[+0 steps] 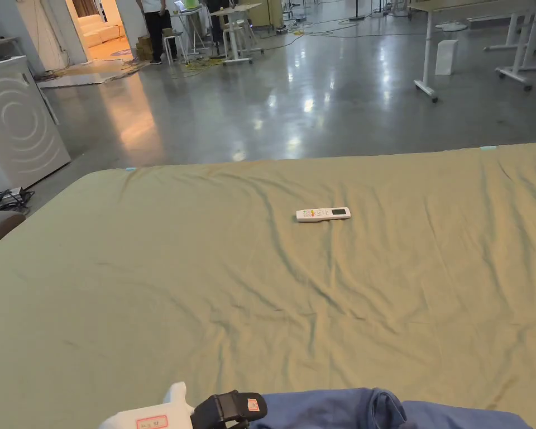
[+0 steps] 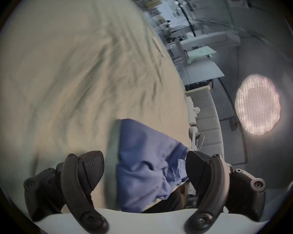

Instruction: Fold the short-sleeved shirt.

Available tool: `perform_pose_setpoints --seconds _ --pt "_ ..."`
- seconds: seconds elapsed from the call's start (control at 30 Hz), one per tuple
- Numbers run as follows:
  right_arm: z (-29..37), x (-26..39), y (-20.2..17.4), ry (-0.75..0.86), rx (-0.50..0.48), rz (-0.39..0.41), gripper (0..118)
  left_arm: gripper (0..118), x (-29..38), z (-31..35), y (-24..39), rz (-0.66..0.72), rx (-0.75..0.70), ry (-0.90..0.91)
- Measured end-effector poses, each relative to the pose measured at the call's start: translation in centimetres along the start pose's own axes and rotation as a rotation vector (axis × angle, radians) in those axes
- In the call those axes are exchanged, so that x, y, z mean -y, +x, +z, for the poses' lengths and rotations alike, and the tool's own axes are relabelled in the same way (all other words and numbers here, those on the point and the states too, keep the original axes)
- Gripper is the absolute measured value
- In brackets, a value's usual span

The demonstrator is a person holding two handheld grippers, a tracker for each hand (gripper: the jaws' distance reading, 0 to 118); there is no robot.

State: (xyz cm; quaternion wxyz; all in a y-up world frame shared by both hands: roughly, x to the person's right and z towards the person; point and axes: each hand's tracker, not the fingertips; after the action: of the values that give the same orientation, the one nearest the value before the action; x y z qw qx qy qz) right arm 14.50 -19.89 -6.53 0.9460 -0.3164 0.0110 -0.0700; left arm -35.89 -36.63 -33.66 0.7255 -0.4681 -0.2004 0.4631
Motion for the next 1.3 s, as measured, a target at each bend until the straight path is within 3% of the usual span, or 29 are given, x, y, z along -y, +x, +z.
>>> perform_pose_setpoints --seconds 0.1,0.13,0.2,0.23,0.3,0.33,0.4,0.47,0.6,0.83,0.97,1.03,1.17,1.2,1.23,1.27,1.3 --pt "0.2 0.2 0.4 -0.009 0.015 -0.017 0 98 0.7 -2.0 -0.5 0.069 0.106 0.001" --pt "0.3 0.2 0.5 -0.010 0.018 -0.025 0 89 0.9 -2.6 -0.2 0.092 0.146 -0.007" --pt "0.3 0.3 0.8 -0.015 0.021 -0.047 0 17 1.3 -4.3 0.0 0.076 0.161 -0.046" --pt "0.3 0.3 0.8 -0.018 0.023 -0.055 0 15 1.4 -4.9 -0.3 0.040 0.081 -0.044" --pt "0.3 0.2 0.8 -0.023 0.034 -0.048 0 15 2.1 -5.8 -1.3 0.045 -0.018 -0.045" --pt "0.4 0.2 0.7 -0.023 0.044 -0.037 0 15 2.0 -5.9 -1.9 0.103 0.110 -0.019" --pt "0.6 0.2 0.6 -0.025 0.050 -0.028 0 14 2.9 -5.4 -0.4 0.164 0.180 -0.006" --pt "0.7 0.0 0.5 -0.030 0.045 -0.030 0 14 2.5 -3.8 0.4 0.030 0.066 0.042" --pt "0.2 -0.1 0.4 -0.039 0.048 -0.021 0 14 1.3 1.4 1.5 0.044 0.097 0.050" --pt "-1.4 0.1 0.1 -0.037 -0.001 -0.017 0 14 -2.7 10.0 6.1 -0.178 -0.161 0.161" --pt "-1.5 0.1 -0.4 -0.040 -0.009 -0.015 0 14 -1.3 5.9 12.7 -0.449 -0.267 0.153" --pt "-1.0 0.3 -0.4 -0.034 -0.013 -0.011 0 14 2.4 1.1 17.0 -0.562 -0.298 0.062" --pt "-0.1 1.0 0.3 -0.028 0.002 -0.021 0 15 7.2 -8.1 18.6 -0.581 -0.255 -0.124" --pt "0.1 1.2 0.6 -0.027 0.013 -0.031 0 18 8.5 -10.2 18.7 -0.621 -0.237 -0.168" --pt "0.3 1.5 0.9 -0.025 0.024 -0.042 0 29 9.4 -11.9 19.0 -0.680 -0.210 -0.153" --pt "0.5 1.7 1.3 -0.026 0.031 -0.052 0 51 10.1 -13.3 19.4 -0.718 -0.189 -0.160" --pt "0.8 1.9 1.6 -0.027 0.047 -0.057 0 66 10.6 -14.2 19.4 -0.721 -0.188 -0.153"
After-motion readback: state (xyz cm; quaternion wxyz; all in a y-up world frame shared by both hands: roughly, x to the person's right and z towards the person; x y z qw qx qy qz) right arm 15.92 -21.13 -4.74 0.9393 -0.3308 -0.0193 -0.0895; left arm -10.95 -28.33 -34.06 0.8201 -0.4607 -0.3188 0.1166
